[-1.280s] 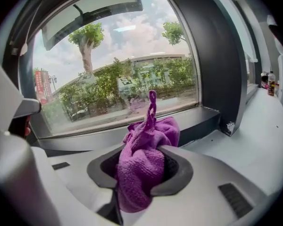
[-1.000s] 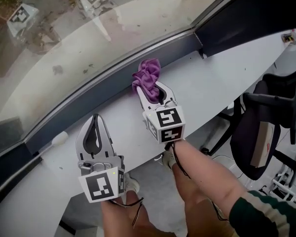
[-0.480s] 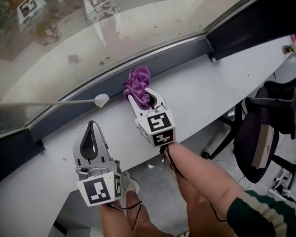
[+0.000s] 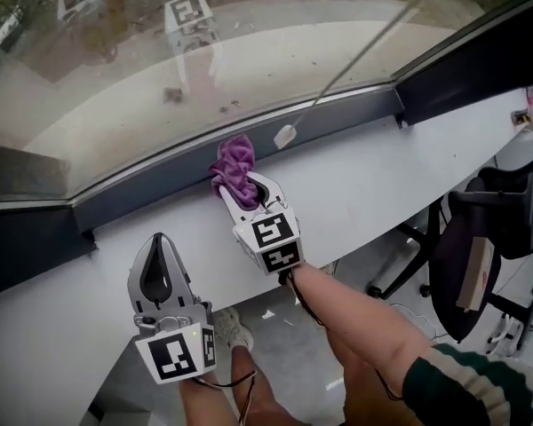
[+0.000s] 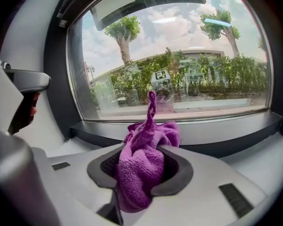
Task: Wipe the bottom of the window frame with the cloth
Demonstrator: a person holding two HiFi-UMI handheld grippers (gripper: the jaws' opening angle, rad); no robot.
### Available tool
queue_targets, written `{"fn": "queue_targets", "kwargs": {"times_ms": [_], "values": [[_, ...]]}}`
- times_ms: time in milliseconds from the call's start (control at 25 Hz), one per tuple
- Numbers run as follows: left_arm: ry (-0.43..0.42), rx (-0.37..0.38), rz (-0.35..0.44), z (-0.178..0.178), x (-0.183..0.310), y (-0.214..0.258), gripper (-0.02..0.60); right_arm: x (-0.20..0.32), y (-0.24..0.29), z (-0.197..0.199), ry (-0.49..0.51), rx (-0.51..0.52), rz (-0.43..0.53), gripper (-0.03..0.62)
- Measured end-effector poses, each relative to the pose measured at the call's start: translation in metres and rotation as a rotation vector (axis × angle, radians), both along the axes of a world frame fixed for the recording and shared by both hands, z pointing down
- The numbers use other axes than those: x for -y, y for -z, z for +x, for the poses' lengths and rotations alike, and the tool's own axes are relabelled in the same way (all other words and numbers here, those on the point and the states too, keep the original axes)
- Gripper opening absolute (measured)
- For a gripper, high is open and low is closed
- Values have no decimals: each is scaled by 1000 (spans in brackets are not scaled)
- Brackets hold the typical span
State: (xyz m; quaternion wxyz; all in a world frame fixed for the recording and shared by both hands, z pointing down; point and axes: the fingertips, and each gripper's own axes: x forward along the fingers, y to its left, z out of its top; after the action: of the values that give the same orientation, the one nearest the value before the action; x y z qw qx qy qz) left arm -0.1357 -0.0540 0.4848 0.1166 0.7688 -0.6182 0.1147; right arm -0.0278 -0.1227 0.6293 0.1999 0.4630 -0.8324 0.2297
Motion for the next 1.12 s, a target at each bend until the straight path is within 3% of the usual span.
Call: {"fn": "queue_targets", "kwargs": {"times_ms": [440, 640, 1120], "values": [[108, 3, 4, -92, -41, -1, 6, -24, 0, -110, 152, -20, 30, 147], [153, -6, 0, -130, -53, -6, 6, -27, -1, -150, 167, -28, 48, 147], [230, -30, 3, -183, -75, -10, 6, -52, 1, -259, 346, 25, 41, 147]]}}
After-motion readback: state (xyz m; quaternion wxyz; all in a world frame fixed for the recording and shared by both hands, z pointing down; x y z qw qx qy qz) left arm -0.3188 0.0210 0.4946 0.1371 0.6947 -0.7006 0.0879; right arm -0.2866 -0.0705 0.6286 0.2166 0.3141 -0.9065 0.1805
